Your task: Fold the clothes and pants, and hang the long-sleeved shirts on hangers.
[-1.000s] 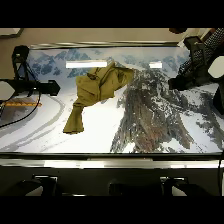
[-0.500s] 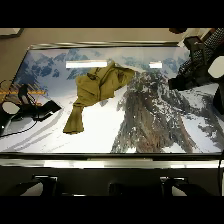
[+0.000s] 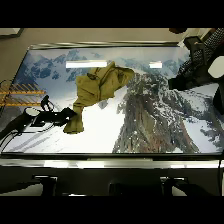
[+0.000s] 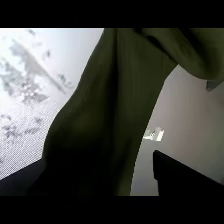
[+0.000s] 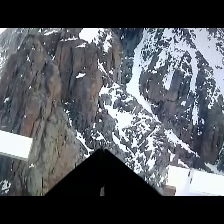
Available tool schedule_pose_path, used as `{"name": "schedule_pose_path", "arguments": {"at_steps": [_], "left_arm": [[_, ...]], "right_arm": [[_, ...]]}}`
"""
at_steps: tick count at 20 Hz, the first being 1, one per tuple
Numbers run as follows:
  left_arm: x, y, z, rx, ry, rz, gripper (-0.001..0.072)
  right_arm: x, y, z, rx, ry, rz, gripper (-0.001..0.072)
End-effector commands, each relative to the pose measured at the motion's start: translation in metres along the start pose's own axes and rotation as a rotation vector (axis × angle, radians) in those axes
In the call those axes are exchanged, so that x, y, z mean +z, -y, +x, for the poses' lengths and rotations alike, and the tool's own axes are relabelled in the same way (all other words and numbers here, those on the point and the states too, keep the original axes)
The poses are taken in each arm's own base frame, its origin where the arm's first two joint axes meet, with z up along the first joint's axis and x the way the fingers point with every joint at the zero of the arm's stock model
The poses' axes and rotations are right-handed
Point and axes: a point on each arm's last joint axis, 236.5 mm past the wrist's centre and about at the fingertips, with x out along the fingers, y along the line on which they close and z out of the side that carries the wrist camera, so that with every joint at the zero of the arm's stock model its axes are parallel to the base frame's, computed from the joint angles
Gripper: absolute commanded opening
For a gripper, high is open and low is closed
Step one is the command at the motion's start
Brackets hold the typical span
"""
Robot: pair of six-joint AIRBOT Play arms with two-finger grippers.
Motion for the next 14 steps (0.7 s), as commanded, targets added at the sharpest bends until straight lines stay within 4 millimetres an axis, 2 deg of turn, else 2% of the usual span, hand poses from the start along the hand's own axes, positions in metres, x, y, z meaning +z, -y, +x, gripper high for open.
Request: {"name": "schedule_pose_path", "arguments": {"at_steps": [1, 2, 3, 4, 5, 6, 7, 9, 11, 12, 14], "left_arm": [[-0.008, 0.003, 0.011, -0.009, -0.025, -0.004, 0.0233], [-0.011, 0.003, 0.01, -0.012, -0.041, -0.007, 0.0022], [-0.014, 0.005, 0.01, -0.019, -0.052, -0.012, 0.0019], [-0.017, 0.006, 0.009, -0.023, -0.064, -0.011, 0.0019], [-0.019, 0.007, 0.009, -0.026, -0.075, -0.011, 0.0019], [-0.021, 0.007, 0.009, -0.028, -0.083, -0.011, 0.0019], [-0.022, 0.007, 0.009, -0.028, -0.086, -0.011, 0.0019], [-0.022, 0.007, 0.009, -0.028, -0.086, -0.011, 0.0019], [-0.022, 0.007, 0.009, -0.028, -0.086, -0.011, 0.0019], [-0.022, 0.007, 0.009, -0.028, -0.086, -0.011, 0.0019], [-0.022, 0.007, 0.009, -0.028, -0.086, -0.011, 0.0019]], "right_arm": [[0.002, -0.004, 0.001, 0.02, 0.009, 0.021, 0.0032], [0.008, -0.008, 0.002, 0.037, 0.03, 0.067, 0.0036], [0.013, -0.011, 0.005, 0.052, 0.046, 0.127, 0.0079], [0.018, -0.012, 0.011, 0.061, 0.055, 0.193, 0.0219], [0.021, -0.014, 0.024, 0.075, 0.051, 0.274, 0.0408], [0.022, -0.017, 0.04, 0.093, 0.035, 0.331, 0.0475], [0.022, -0.025, 0.061, 0.131, 0.01, 0.384, 0.0506], [0.021, -0.065, 0.112, 0.306, -0.067, 0.503, 0.0666], [0.025, -0.117, 0.153, 0.556, -0.122, 0.583, 0.0669], [0.031, -0.136, 0.169, 0.658, -0.12, 0.615, 0.067], [0.038, -0.159, 0.204, 0.757, -0.096, 0.694, 0.0678]]}}
